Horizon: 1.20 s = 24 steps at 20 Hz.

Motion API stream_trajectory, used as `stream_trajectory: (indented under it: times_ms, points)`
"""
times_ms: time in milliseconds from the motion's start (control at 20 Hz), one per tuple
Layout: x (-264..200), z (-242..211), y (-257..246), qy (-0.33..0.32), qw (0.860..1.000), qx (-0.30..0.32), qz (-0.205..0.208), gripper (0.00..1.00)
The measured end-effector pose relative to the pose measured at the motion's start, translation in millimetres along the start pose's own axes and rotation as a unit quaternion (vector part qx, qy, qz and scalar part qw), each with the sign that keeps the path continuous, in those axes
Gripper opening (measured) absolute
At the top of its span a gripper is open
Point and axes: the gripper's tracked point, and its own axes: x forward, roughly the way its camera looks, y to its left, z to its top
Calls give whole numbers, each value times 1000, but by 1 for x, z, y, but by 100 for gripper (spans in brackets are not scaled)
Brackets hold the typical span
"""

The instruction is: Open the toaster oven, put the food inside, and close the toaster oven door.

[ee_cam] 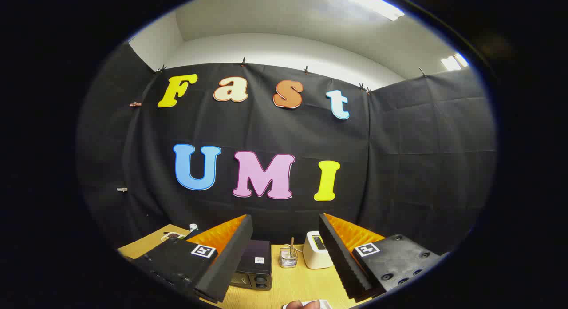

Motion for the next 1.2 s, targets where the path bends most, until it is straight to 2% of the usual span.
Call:
stream_trajectory:
  times_ms: [700,1200]
  points:
    - [-3,-4,6,3,1000,8,5,97]
    - [4,-32,67,18,997,59,36,97]
